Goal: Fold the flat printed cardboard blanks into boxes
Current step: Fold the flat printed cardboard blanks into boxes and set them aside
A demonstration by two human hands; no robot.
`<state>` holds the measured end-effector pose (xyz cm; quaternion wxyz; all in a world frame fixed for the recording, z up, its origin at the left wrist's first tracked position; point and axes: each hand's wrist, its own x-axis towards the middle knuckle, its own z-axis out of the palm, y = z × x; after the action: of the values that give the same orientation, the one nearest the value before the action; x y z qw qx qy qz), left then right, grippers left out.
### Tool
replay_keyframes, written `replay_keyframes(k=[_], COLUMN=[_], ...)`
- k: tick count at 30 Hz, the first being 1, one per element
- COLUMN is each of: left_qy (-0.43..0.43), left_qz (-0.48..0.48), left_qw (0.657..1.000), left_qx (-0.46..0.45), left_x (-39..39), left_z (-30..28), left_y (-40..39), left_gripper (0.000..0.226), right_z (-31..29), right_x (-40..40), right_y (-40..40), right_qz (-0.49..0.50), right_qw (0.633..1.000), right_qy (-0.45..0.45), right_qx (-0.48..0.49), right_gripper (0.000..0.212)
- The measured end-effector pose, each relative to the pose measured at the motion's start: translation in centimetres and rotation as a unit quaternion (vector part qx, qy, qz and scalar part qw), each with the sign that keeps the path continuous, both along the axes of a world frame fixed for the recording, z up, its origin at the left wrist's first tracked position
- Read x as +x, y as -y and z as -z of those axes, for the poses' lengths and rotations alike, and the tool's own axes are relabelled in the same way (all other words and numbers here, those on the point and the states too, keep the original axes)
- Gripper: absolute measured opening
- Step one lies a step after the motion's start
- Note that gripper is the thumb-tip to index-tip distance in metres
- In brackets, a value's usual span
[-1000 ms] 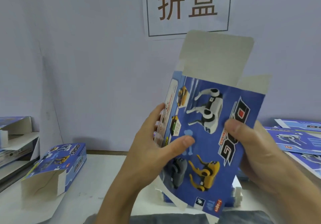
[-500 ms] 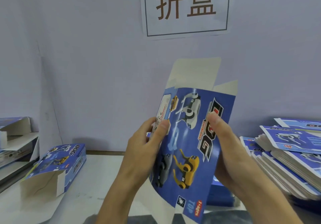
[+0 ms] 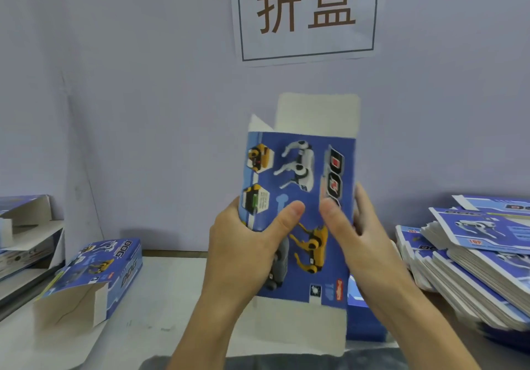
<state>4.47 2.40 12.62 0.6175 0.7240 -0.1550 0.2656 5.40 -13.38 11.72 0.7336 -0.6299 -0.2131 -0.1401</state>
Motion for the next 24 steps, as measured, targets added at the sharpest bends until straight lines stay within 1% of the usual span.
replay_keyframes(k=[2,4,7,11,12,13,15,17,19,21,24], left_qy=[-0.012,-0.038,-0.075,-0.096,-0.087,-0.070,-0.031,-0.007,-0.004,-0.012,-0.031], left_qz=[-0.017,-0.006,0.005,-0.010,-0.022,-0.036,-0.052,-0.049,-0.038,-0.030,-0.018], left_qw=[0.999,0.999,0.997,0.992,0.993,0.994,0.996,0.997,0.997,0.997,0.998], left_qx=[-0.025,-0.024,-0.021,-0.077,-0.078,-0.075,-0.071,-0.067,-0.063,-0.065,-0.058], left_x=[0.1,0.2,0.4,0.6,0.6,0.6,0.6,0.5,0.6,0.8,1.0], left_z=[0.0,0.1,0.2,0.1,0.0,0.0,0.0,0.1,0.2,0.4,0.6], left_y=[0.1,0.0,-0.3,-0.4,-0.4,-0.5,-0.4,-0.1,0.3,0.6,0.5], left_gripper=[0.043,0.048,0.062,0.080,0.079,0.073,0.049,0.037,0.036,0.036,0.046], right_z=[0.2,0.2,0.3,0.6,0.7,0.8,1.2,1.5,1.6,1.6,1.1], right_x=[0.0,0.0,0.0,-0.2,-0.2,0.0,0.4,0.7,1.0,1.0,0.7], right_y=[-0.3,-0.2,-0.1,-0.6,-0.7,-0.9,-1.0,-0.8,-0.3,0.3,0.7], right_qz=[0.005,0.000,-0.001,-0.026,-0.029,-0.025,0.015,0.065,0.077,0.058,0.046], right_qw=[1.000,1.000,1.000,0.999,0.999,0.999,0.999,0.998,0.997,0.998,0.998], right_qy=[0.016,0.019,0.021,0.010,0.008,0.009,0.017,0.015,0.016,0.008,0.002], right_qx=[-0.020,-0.020,-0.022,-0.036,-0.038,-0.039,-0.034,-0.022,-0.021,-0.032,-0.034], right_gripper=[0.071,0.071,0.068,0.059,0.057,0.058,0.071,0.083,0.082,0.084,0.095])
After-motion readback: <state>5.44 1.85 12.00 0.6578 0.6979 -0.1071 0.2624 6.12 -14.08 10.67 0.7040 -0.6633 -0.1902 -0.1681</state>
